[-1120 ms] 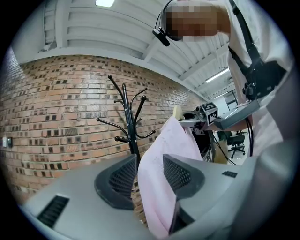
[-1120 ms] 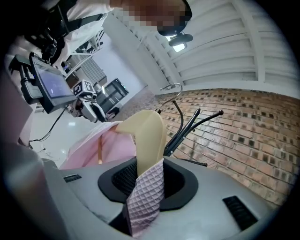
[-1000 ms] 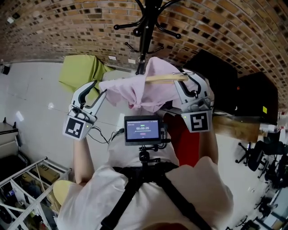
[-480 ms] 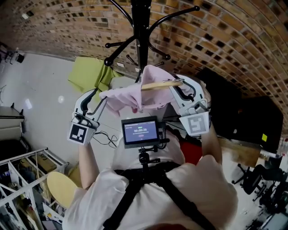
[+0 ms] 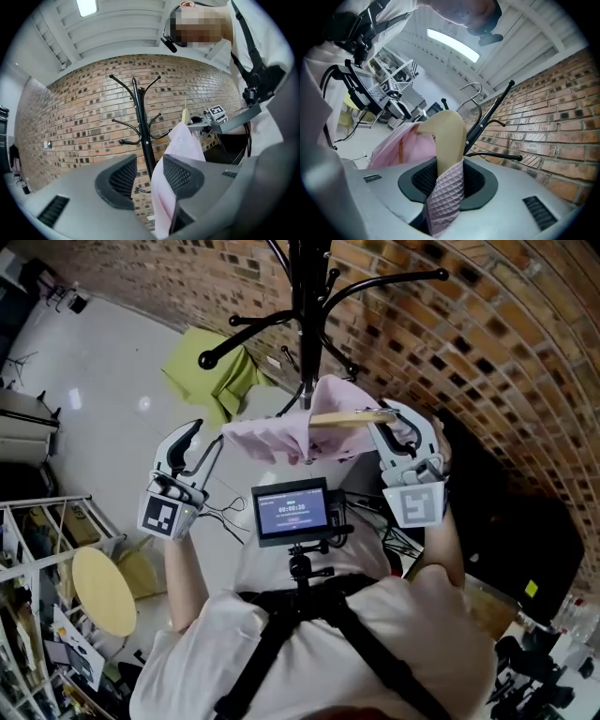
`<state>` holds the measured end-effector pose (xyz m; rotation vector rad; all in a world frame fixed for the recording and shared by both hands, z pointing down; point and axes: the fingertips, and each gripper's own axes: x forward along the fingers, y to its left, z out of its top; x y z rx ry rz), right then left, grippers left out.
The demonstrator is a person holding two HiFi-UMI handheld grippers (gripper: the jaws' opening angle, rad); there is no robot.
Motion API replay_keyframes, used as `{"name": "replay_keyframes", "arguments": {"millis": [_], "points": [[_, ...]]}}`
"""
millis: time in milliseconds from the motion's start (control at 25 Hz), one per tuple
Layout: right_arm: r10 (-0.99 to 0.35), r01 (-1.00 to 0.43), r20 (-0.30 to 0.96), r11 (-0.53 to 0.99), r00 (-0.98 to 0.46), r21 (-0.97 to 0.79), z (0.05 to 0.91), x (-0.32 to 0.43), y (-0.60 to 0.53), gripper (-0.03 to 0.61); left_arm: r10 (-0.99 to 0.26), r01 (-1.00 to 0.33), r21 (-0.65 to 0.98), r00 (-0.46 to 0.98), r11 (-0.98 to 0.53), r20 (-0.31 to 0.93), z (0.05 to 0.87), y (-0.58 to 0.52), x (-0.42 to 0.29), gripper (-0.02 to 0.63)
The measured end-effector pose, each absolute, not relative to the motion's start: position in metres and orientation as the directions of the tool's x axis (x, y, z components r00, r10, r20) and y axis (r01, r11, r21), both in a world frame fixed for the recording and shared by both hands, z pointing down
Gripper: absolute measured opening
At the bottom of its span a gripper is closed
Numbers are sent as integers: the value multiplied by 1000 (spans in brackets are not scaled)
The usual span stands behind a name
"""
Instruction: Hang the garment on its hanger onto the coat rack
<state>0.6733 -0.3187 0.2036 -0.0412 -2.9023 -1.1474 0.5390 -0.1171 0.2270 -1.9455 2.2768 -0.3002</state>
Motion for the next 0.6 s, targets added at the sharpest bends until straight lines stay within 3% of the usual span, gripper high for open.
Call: {"name": "replay_keyframes", "arguments": {"millis": [600], "points": [[148, 141, 47, 725, -988, 674, 189, 672, -338, 103, -976, -948, -248, -215, 198, 42, 217, -130, 569, 175]]}}
